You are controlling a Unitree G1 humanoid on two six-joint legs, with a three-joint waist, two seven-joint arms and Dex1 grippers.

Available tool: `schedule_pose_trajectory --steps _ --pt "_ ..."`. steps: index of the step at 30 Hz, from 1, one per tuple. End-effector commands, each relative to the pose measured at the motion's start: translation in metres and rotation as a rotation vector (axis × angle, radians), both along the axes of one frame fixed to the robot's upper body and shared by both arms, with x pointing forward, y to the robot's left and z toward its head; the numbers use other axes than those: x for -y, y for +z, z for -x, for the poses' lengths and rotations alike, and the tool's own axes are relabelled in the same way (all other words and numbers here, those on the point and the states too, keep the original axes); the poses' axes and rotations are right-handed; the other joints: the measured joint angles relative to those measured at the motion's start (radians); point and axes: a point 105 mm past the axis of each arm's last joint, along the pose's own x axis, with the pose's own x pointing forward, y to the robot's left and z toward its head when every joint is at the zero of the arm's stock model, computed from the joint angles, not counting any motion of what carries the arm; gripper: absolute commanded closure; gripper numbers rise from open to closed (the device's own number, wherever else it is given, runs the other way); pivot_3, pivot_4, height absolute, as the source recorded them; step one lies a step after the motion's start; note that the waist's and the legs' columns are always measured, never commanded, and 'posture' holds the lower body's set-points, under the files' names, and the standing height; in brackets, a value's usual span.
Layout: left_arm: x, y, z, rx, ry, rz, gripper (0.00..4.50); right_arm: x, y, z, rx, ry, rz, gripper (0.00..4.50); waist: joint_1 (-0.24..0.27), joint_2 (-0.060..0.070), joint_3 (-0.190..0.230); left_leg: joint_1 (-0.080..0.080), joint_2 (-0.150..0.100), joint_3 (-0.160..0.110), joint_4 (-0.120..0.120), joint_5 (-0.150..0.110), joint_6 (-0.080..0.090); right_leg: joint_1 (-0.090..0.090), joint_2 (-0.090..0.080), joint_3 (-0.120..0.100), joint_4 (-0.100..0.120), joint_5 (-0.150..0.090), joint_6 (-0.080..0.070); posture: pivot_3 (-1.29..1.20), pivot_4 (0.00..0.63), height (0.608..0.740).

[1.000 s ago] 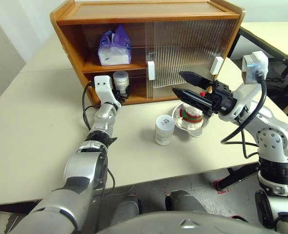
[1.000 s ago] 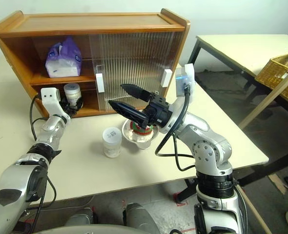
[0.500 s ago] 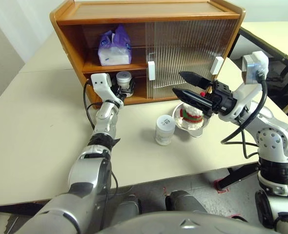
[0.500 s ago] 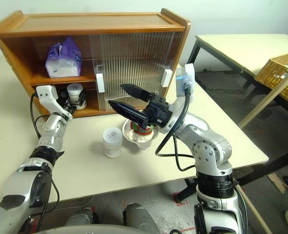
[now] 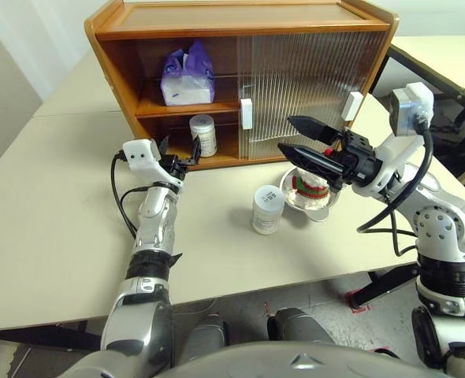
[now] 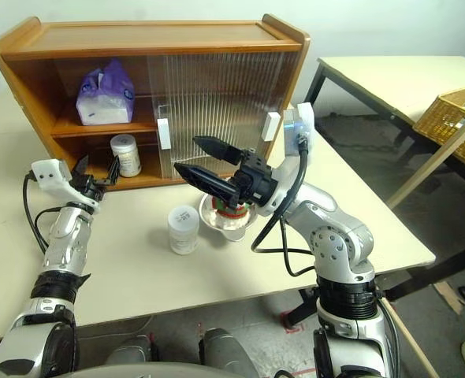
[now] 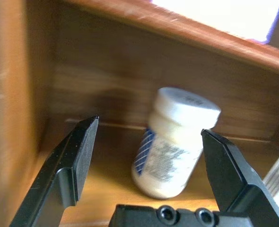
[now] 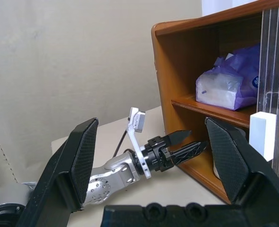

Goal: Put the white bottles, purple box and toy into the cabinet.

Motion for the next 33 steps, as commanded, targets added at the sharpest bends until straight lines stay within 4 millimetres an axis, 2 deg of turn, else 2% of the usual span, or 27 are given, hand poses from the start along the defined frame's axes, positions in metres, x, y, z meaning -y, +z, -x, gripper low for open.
schedule_pose_trajectory --steps 1,12,21,26,33 --pt "-0.002 -0.009 -0.002 -0.060 0.034 -0.021 0.69 -0.002 0.001 0.001 0.002 0.020 0.010 0.00 0.002 0.000 0.000 0.000 0.000 0.000 0.000 0.000 0.000 0.000 0.000 0.001 0.000 0.000 -0.001 -0.14 0.045 0.740" --pt "0.009 -0.016 -0.023 -0.145 0.085 -0.038 4.48 -0.001 0.002 0.001 0.005 0.013 0.013 0.00 0.013 0.000 0.000 -0.001 0.006 -0.001 -0.002 0.000 0.000 -0.001 0.000 0.002 -0.003 0.001 -0.003 -0.15 0.044 0.740" --pt "0.004 -0.028 -0.035 -0.201 0.113 -0.058 4.48 0.000 0.003 0.002 0.008 0.006 0.016 0.00 0.013 0.000 0.000 -0.001 0.006 -0.001 -0.004 0.000 0.000 -0.001 0.000 0.001 -0.004 0.001 -0.002 -0.16 0.046 0.740" --pt "0.015 -0.021 -0.047 -0.207 0.067 -0.070 4.48 0.000 0.004 0.002 0.011 0.003 0.022 0.00 0.013 -0.001 0.001 -0.001 0.007 -0.002 -0.003 0.000 0.000 -0.001 0.000 0.002 -0.004 0.002 -0.002 -0.18 0.043 0.740" --pt "0.031 -0.021 -0.052 -0.219 0.004 -0.078 4.48 0.003 0.004 0.002 0.014 -0.010 0.027 0.00 0.004 -0.001 0.001 -0.001 0.002 -0.001 -0.004 0.000 0.000 -0.001 0.000 0.001 -0.005 0.001 0.000 -0.20 0.041 0.740"
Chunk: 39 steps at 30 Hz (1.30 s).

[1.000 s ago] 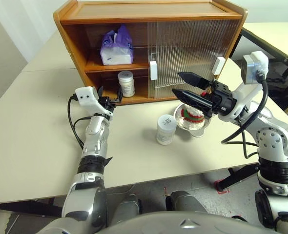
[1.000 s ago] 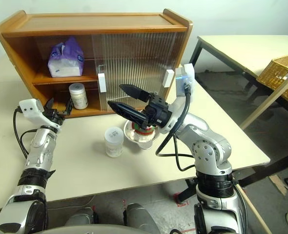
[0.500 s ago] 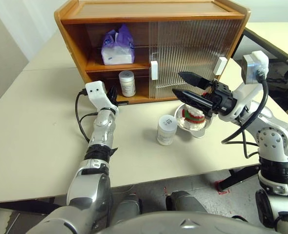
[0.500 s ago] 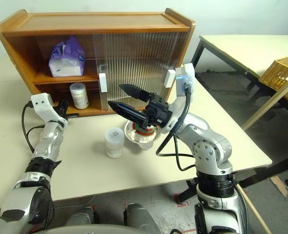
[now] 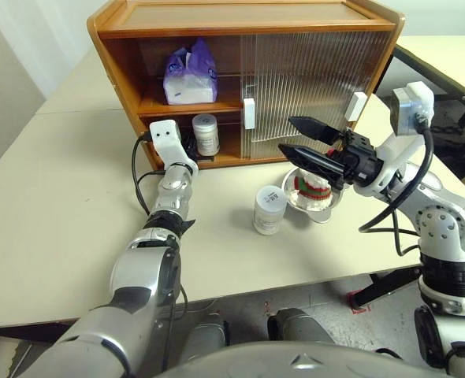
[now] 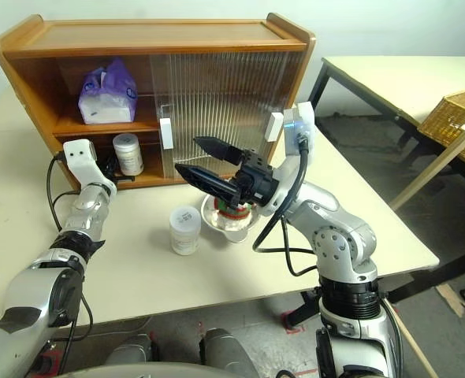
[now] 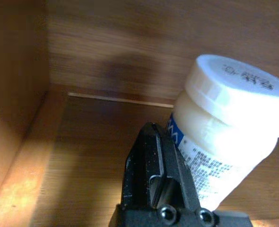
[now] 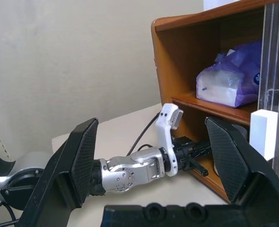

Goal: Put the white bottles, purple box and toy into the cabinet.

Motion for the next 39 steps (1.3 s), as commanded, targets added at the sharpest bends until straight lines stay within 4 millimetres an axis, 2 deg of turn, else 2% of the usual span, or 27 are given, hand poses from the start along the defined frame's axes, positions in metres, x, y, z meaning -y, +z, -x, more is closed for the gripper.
schedule_pose_trajectory --steps 1,8,14,23,27,31,39 --pt "0.012 -0.003 -0.002 -0.018 -0.045 -0.019 4.48 0.000 0.005 0.003 0.016 -0.002 0.004 0.00 -0.003 0.000 0.000 0.000 -0.001 0.000 0.000 0.000 0.000 0.000 0.000 0.000 0.000 0.000 0.000 -0.20 0.041 0.740" --pt "0.024 -0.009 -0.002 -0.053 -0.083 -0.020 4.48 0.002 0.005 0.004 0.019 -0.014 0.005 0.00 -0.015 0.000 0.000 0.000 -0.003 0.000 0.001 0.000 0.000 0.001 0.000 -0.001 0.000 0.001 0.004 -0.21 0.040 0.740" --pt "0.038 -0.004 -0.006 -0.053 -0.135 -0.013 4.48 0.002 0.005 0.004 0.018 -0.020 0.005 0.00 -0.022 0.000 0.000 0.000 -0.004 0.001 0.002 0.000 0.001 0.001 -0.001 -0.002 -0.001 0.001 0.006 -0.22 0.039 0.740" --pt "0.029 -0.006 -0.004 -0.049 -0.121 -0.009 4.48 0.002 0.005 0.004 0.018 -0.024 0.004 0.00 -0.039 0.000 0.000 -0.001 -0.004 0.001 0.001 0.000 0.001 0.001 0.000 -0.003 -0.001 0.001 0.007 -0.21 0.034 0.740" --pt "0.021 -0.002 0.000 0.004 -0.110 0.019 4.43 0.001 0.005 0.004 0.013 -0.017 0.002 0.00 -0.040 0.000 0.000 -0.001 -0.004 0.002 0.002 0.000 0.001 0.001 0.000 -0.003 -0.001 0.001 0.008 -0.20 0.042 0.740" --pt "0.016 0.002 0.010 0.070 -0.163 -0.031 3.57 0.000 0.004 0.004 0.007 -0.006 -0.002 0.00 -0.040 0.000 0.000 -0.001 -0.004 0.002 0.001 0.000 0.001 0.000 0.000 -0.003 -0.001 0.001 0.008 -0.18 0.050 0.740" --pt "0.014 0.012 0.074 0.137 -0.448 -0.023 0.70 -0.003 0.002 0.002 0.002 0.022 -0.007 0.00 -0.033 0.000 0.000 -0.004 -0.005 0.013 0.001 0.000 0.000 -0.003 0.001 -0.005 -0.001 0.000 0.005 -0.13 0.047 0.740"
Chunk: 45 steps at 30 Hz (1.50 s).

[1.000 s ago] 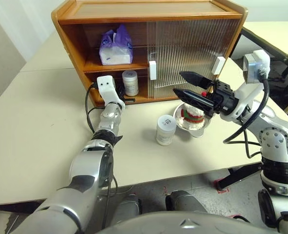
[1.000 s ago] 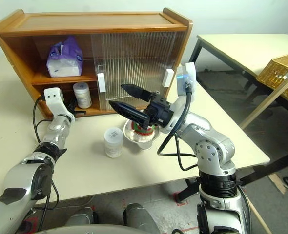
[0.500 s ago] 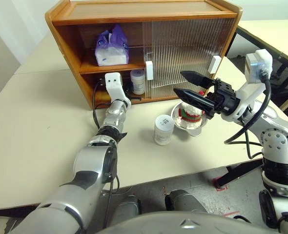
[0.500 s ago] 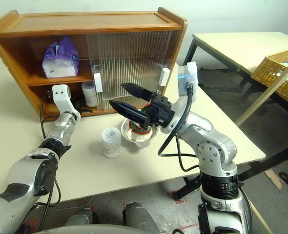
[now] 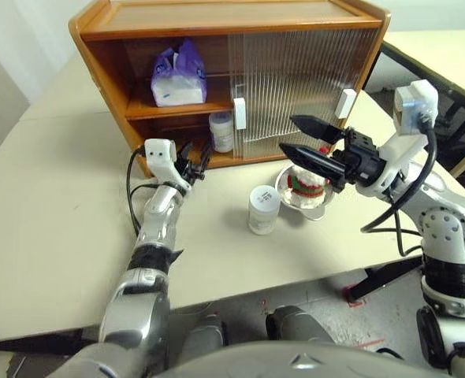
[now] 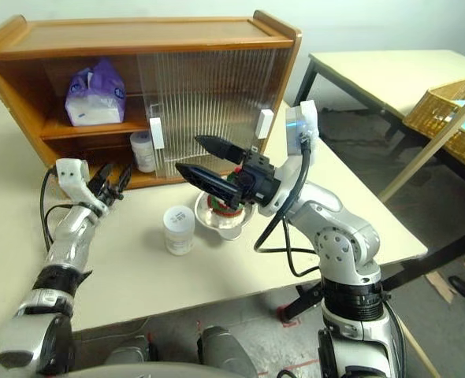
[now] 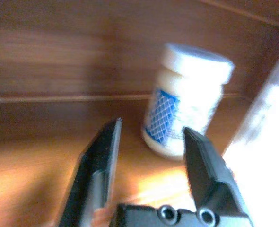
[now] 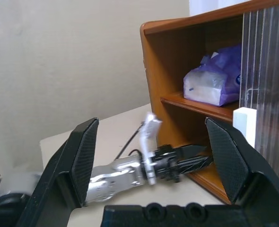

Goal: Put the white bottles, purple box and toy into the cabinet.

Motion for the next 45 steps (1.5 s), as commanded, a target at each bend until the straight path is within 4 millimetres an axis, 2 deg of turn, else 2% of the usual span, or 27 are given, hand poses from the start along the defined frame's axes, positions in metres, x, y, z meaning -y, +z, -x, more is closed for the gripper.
schedule_pose_trajectory --steps 1,2,6,8,10,11,14,17,26,35,45 --pt "0.012 0.005 0.031 -0.003 -0.219 -0.020 0.35 -0.003 0.000 -0.001 -0.002 0.030 -0.002 0.00 0.006 0.000 0.000 0.000 0.001 0.000 0.000 0.000 0.000 0.000 0.000 0.000 0.000 0.000 -0.001 -0.13 0.047 0.740" --pt "0.016 0.002 0.045 -0.017 -0.303 -0.023 0.03 -0.004 0.000 -0.001 -0.001 0.036 -0.003 0.00 0.008 0.000 0.000 0.000 0.001 -0.001 0.000 0.000 -0.001 -0.001 0.000 0.001 0.000 0.000 -0.003 -0.12 0.046 0.740" --pt "0.031 -0.006 0.081 -0.076 -0.551 -0.055 0.03 -0.006 0.001 -0.002 0.002 0.048 -0.003 0.00 0.025 0.001 -0.001 -0.001 0.009 -0.012 -0.002 -0.002 -0.004 -0.006 -0.002 0.006 0.002 0.001 -0.010 -0.11 0.043 0.740" --pt "0.034 -0.009 0.089 -0.103 -0.613 -0.061 0.03 -0.006 0.001 -0.003 0.003 0.051 -0.003 0.00 0.039 0.001 -0.001 -0.001 0.012 -0.014 -0.002 -0.003 -0.006 -0.012 -0.008 0.005 0.001 0.007 -0.024 -0.11 0.044 0.740" --pt "0.038 -0.013 0.097 -0.115 -0.694 -0.103 0.03 -0.007 0.001 -0.003 0.004 0.053 -0.002 0.00 0.051 0.002 -0.001 -0.002 0.015 -0.015 -0.003 -0.011 -0.019 -0.013 -0.008 0.004 0.001 0.008 -0.028 -0.11 0.044 0.740" --pt "0.039 -0.015 0.099 -0.122 -0.720 -0.120 0.03 -0.007 0.002 -0.003 0.005 0.054 -0.001 0.00 0.054 0.002 -0.001 -0.002 0.017 -0.015 -0.003 -0.012 -0.020 -0.014 -0.008 0.003 0.001 0.009 -0.030 -0.11 0.045 0.740" --pt "0.040 -0.018 0.100 -0.133 -0.769 -0.139 0.03 -0.007 0.002 -0.003 0.006 0.055 0.000 0.00 0.056 0.003 -0.002 -0.005 0.019 -0.015 -0.003 -0.012 -0.021 -0.015 -0.008 0.003 0.002 0.011 -0.034 -0.12 0.044 0.740" --pt "0.042 -0.022 0.106 -0.145 -0.856 -0.180 0.03 -0.006 0.002 -0.002 0.008 0.048 0.003 0.00 0.055 0.004 -0.002 -0.010 0.020 -0.015 -0.003 -0.004 -0.007 -0.020 -0.008 0.003 0.003 0.013 -0.035 -0.13 0.043 0.740" --pt "0.047 -0.028 0.105 -0.141 -0.954 -0.226 0.03 -0.004 0.003 -0.002 0.012 0.034 0.005 0.00 0.051 0.008 -0.005 -0.011 0.021 -0.015 -0.004 -0.004 -0.007 -0.021 -0.007 0.003 0.003 0.013 -0.036 -0.15 0.039 0.740" --pt "0.072 -0.027 0.093 -0.115 -0.996 -0.198 0.03 -0.003 0.003 -0.001 0.010 0.017 0.006 0.00 0.046 0.010 -0.006 -0.011 0.021 -0.015 -0.004 -0.003 -0.006 -0.021 -0.008 0.003 0.003 0.013 -0.035 -0.17 0.041 0.740" --pt "0.089 -0.030 0.088 -0.109 -1.023 -0.181 0.03 -0.001 0.003 0.000 0.012 0.006 0.007 0.00 0.036 0.010 -0.006 -0.011 0.021 -0.015 -0.003 -0.001 -0.002 -0.020 -0.007 0.003 0.002 0.014 -0.030 -0.18 0.039 0.740"
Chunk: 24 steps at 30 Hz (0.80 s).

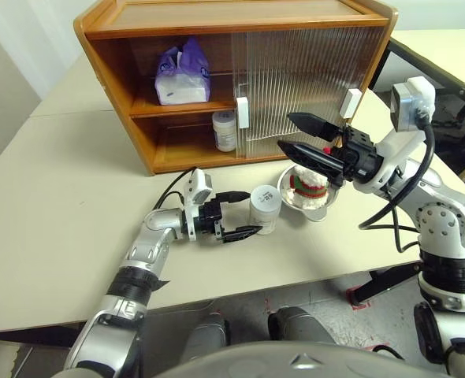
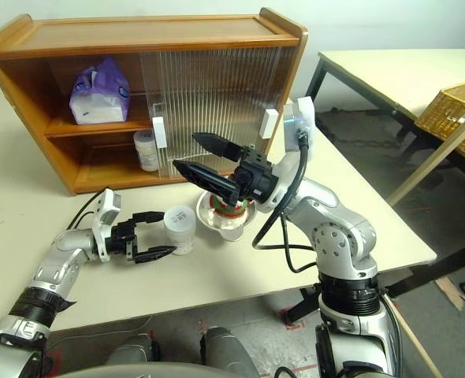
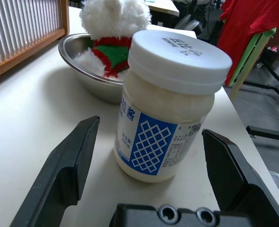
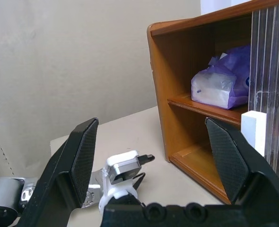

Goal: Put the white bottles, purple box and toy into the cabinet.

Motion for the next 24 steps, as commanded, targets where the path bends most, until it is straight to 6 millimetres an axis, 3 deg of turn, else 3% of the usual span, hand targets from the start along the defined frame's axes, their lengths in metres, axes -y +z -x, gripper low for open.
schedule_pose_trajectory --steps 1,7,13,20,24 --pt "0.006 -0.004 0.000 0.004 -0.022 -0.016 0.03 0.000 0.000 0.002 0.003 -0.004 0.008 0.00 -0.002 0.000 0.000 0.000 0.000 0.000 0.000 0.000 0.000 0.000 0.000 0.000 0.000 0.000 0.000 -0.18 0.039 0.740" --pt "0.012 -0.006 -0.001 -0.005 -0.031 -0.007 0.03 0.002 0.000 0.002 0.004 -0.011 0.009 0.00 -0.009 0.000 0.000 0.000 0.000 0.000 0.001 0.000 0.001 0.001 0.000 0.000 0.000 -0.004 0.010 -0.19 0.040 0.740" --pt "0.013 -0.008 -0.001 -0.012 -0.032 -0.003 1.44 0.003 0.000 0.002 0.005 -0.017 0.008 0.00 -0.013 0.000 0.000 0.000 0.000 0.000 0.001 0.001 0.001 0.001 0.000 0.000 0.000 -0.004 0.010 -0.19 0.039 0.740" --pt "0.007 -0.002 -0.007 -0.001 0.023 0.028 1.44 0.002 0.000 0.002 0.005 -0.019 0.004 0.00 -0.015 0.000 0.000 0.000 0.000 0.000 0.002 0.001 0.002 0.002 0.000 0.000 -0.001 -0.004 0.012 -0.19 0.037 0.740" --pt "-0.011 0.008 -0.018 0.008 0.133 0.069 1.44 0.002 0.000 0.001 0.006 -0.017 0.003 0.00 -0.019 0.000 0.000 0.000 0.000 0.000 0.002 0.001 0.002 0.002 0.000 0.000 -0.001 -0.003 0.013 -0.18 0.037 0.740"
